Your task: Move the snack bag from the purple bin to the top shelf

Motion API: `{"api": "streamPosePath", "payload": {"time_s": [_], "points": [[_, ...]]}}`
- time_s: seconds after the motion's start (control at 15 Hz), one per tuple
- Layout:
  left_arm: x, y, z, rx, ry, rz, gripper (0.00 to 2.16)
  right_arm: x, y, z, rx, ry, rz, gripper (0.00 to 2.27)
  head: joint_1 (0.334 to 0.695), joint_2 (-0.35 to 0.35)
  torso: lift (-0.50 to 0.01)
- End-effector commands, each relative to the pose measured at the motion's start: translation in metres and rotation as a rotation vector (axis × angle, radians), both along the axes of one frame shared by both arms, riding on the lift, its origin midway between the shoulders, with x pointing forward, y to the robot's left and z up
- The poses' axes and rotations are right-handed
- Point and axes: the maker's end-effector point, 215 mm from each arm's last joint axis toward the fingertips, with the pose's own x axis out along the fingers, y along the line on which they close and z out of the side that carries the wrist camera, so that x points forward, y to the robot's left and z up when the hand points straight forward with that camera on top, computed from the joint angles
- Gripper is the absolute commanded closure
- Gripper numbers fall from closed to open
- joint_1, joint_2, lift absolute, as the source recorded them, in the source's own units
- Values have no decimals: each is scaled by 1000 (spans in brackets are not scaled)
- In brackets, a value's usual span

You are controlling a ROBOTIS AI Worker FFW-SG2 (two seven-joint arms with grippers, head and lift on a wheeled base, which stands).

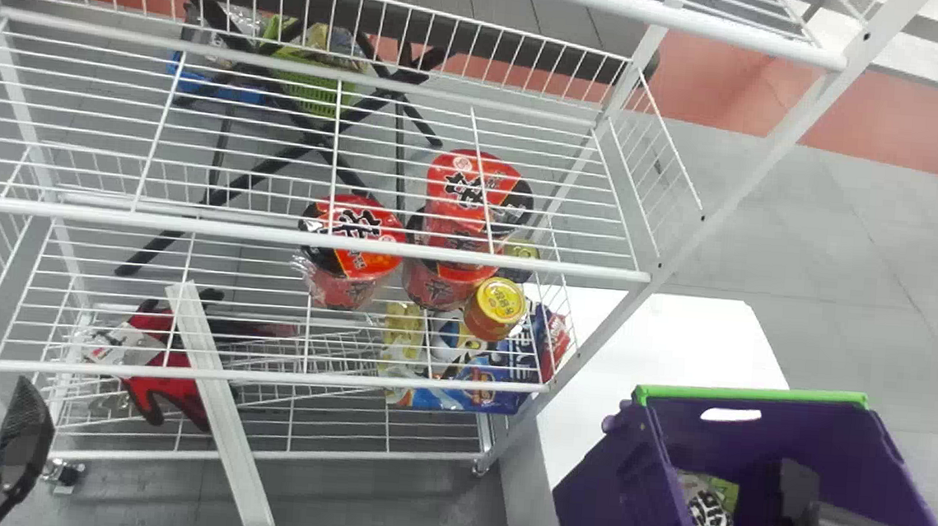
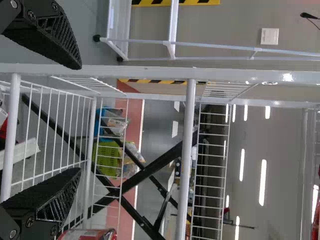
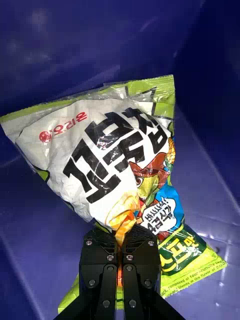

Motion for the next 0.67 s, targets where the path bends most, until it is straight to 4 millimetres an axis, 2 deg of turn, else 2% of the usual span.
{"api": "streamPosePath", "payload": {"time_s": [0.0,0.6], "points": [[0,0,0,-1,1,0,83,-2,0,0,0,7,1,2189,695,-350,-389],[2,-1,-1,0,3,-4,83,-4,1,0,4,15,1,2189,695,-350,-353]]}}
